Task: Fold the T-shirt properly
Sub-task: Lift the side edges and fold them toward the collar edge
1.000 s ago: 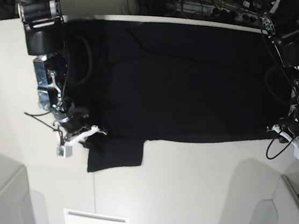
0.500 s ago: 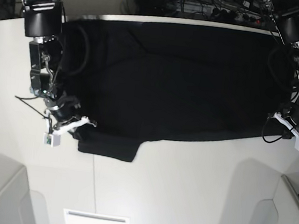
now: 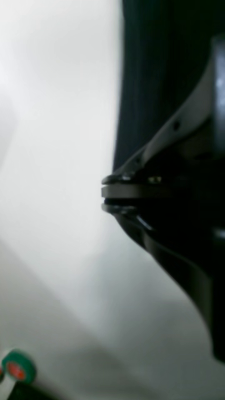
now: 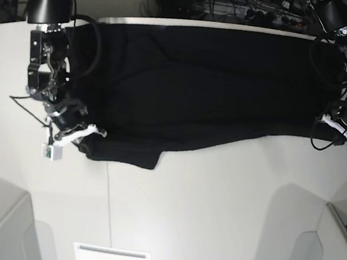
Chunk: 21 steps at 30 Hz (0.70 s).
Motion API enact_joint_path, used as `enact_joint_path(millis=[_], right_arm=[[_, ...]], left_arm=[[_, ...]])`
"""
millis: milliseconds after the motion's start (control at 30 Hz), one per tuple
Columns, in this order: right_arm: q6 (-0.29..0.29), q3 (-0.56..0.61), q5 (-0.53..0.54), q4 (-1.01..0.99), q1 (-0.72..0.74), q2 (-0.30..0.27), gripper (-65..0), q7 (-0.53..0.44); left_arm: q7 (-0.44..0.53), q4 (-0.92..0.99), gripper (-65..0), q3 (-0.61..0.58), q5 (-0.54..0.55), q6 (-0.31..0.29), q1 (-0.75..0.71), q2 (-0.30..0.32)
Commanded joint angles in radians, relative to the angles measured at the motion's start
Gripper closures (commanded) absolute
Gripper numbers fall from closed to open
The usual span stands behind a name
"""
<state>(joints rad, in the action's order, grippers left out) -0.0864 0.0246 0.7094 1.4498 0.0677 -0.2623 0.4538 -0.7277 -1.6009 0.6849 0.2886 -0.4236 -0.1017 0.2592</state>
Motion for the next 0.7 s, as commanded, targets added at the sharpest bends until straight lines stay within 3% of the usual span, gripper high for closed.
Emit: enact_joint_path(millis=[0, 133, 367, 667], right_arm=[[0.000, -0.021, 0.009, 0.039, 0.001, -0.013, 0.0, -0.020], [0.000, -0.036, 0.009, 0.095, -0.047, -0.013, 0.0, -0.017], [0.000, -0.114, 0.013, 0.197, -0.139, -0.007, 0.0, 0.029], [0.001, -0.117, 0.016, 0.326, -0.239, -0.012, 0.0, 0.076]], left_arm=[[0.023, -0.026, 0.0, 0.006, 0.042, 0.002, -0.010, 0.025], [-0.036, -0.037, 0.0, 0.006, 0.157, 0.002, -0.039, 0.039], [-0.039, -0.103, 0.0, 0.006, 0.166, 0.004, -0.096, 0.044], [-0.040, -0.135, 0.0, 0.065, 0.172, 0.002, -0.155, 0.047]])
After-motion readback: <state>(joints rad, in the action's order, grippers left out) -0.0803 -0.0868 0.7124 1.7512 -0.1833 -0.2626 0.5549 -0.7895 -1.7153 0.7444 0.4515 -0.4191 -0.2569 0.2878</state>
